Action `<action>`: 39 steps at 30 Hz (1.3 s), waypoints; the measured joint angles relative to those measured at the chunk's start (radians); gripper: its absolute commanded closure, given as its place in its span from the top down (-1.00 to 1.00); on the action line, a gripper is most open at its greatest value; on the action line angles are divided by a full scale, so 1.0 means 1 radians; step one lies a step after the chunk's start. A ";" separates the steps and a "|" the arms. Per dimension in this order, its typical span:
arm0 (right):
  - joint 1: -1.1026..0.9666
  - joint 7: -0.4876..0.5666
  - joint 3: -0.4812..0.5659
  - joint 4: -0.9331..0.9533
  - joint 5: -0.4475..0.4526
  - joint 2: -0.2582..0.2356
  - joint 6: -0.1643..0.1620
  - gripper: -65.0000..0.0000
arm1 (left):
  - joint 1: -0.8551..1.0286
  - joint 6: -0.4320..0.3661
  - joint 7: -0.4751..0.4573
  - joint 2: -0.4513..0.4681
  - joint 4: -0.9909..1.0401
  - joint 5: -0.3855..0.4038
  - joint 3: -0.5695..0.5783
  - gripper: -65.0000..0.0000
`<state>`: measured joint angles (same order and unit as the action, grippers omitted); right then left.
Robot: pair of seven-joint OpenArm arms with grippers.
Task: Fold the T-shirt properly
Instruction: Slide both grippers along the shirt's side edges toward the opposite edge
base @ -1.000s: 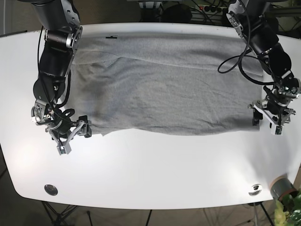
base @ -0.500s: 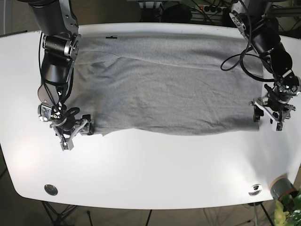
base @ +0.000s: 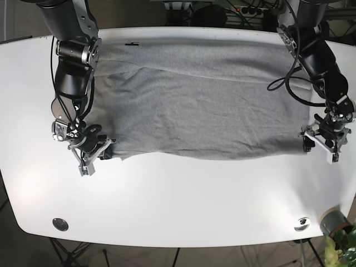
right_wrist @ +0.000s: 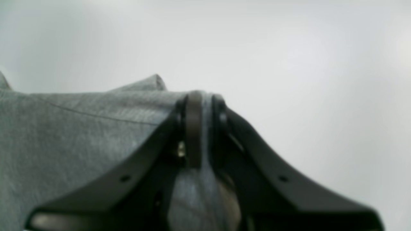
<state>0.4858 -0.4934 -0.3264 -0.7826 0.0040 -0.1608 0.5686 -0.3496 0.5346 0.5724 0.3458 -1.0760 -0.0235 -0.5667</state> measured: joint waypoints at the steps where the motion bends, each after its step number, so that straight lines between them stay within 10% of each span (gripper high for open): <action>1: 0.000 -0.003 0.000 0.000 -0.001 0.000 0.000 -0.92 | -0.014 -0.014 -0.007 0.010 0.028 0.013 0.024 0.64; 24: -0.004 -0.005 -0.002 -0.005 -0.001 -0.002 0.001 -0.92 | -0.155 -0.078 -0.185 0.026 0.445 0.013 0.181 0.65; 39: -0.017 -0.032 -0.002 -0.053 -0.009 0.001 0.000 -0.93 | -0.154 -0.036 -0.206 0.029 0.481 0.109 0.208 -1.00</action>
<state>0.4690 -0.5259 -0.3279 -0.8356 -0.0051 -0.1600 0.5690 -0.5041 0.4988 0.3664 0.3744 -0.5949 0.0853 -0.3592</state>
